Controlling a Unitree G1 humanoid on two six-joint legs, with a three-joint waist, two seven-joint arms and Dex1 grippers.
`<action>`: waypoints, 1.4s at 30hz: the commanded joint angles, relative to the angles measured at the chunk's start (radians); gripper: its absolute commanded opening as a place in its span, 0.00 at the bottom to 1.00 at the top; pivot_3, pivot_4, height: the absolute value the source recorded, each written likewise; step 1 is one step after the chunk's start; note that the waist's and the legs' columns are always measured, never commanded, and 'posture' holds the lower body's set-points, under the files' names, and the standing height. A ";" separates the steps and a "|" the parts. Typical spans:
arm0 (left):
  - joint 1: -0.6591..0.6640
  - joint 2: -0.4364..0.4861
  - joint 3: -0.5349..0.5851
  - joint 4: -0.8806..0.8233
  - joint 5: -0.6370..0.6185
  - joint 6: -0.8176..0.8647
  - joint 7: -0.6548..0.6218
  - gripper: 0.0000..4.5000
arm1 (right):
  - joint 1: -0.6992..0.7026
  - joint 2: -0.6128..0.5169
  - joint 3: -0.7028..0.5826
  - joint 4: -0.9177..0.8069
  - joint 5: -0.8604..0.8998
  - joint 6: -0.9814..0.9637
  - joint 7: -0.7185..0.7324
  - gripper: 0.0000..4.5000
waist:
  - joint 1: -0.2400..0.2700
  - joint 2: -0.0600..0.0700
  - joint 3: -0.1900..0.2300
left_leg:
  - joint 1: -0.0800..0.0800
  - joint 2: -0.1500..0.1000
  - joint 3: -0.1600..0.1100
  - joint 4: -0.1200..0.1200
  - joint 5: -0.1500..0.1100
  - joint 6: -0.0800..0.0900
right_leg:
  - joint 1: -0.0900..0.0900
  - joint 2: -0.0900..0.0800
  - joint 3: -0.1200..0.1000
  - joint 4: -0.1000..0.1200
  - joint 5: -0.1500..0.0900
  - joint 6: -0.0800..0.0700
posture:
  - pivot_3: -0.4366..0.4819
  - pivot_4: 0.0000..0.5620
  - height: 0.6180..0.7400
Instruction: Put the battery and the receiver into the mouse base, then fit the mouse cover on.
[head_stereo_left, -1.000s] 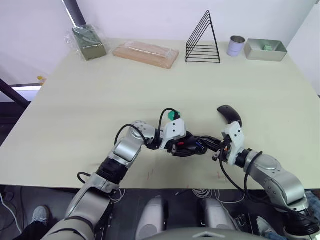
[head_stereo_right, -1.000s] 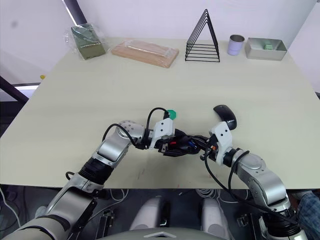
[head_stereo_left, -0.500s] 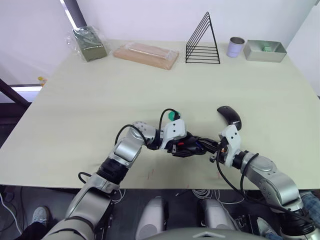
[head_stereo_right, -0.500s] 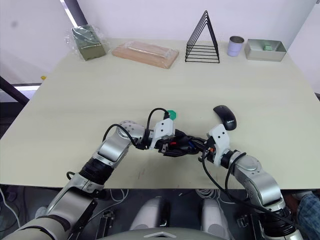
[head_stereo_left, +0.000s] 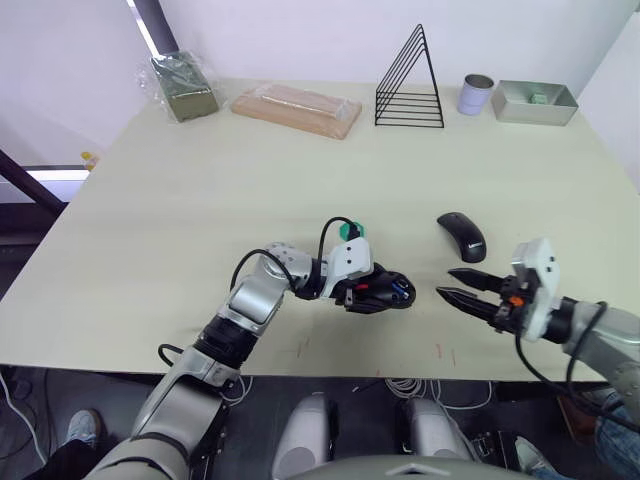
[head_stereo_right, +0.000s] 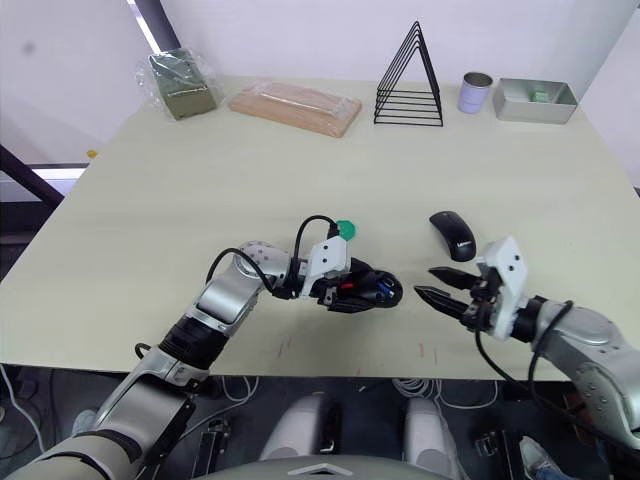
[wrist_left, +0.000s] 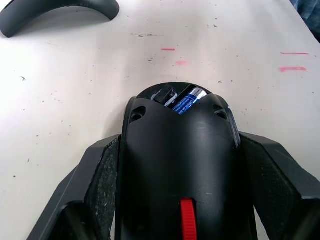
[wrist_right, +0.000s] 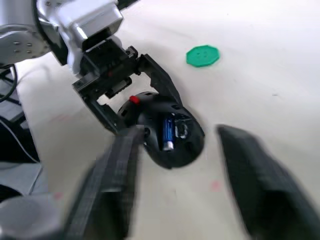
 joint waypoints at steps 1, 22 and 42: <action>-0.008 -0.002 0.006 -0.005 -0.003 -0.008 0.001 0.76 | 0.046 -0.069 -0.079 -0.044 0.030 -0.023 0.088 0.93 | 0.000 0.000 0.000 | 0.000 0.000 0.000 0.000 0.000 0.000 | 0.000 0.000 0.000 0.000 0.000 0.000 | 0.48 0.27 1.00; 0.086 0.131 0.159 -0.224 -0.154 0.104 -0.038 0.98 | 0.119 -0.118 -0.115 0.026 -0.052 -0.106 0.135 1.00 | -0.003 -0.001 0.001 | 0.000 0.004 0.001 0.000 0.000 0.000 | 0.000 0.000 0.000 -0.001 -0.002 -0.003 | 0.48 0.27 1.00; 0.624 0.193 0.630 -0.463 -0.504 -0.054 -0.056 0.98 | -0.106 -0.048 -0.023 0.133 -0.111 0.110 -0.189 1.00 | 0.000 0.000 0.001 | 0.000 0.005 0.003 -0.001 0.000 0.000 | 0.000 -0.002 0.000 -0.005 -0.002 -0.005 | 0.48 0.27 1.00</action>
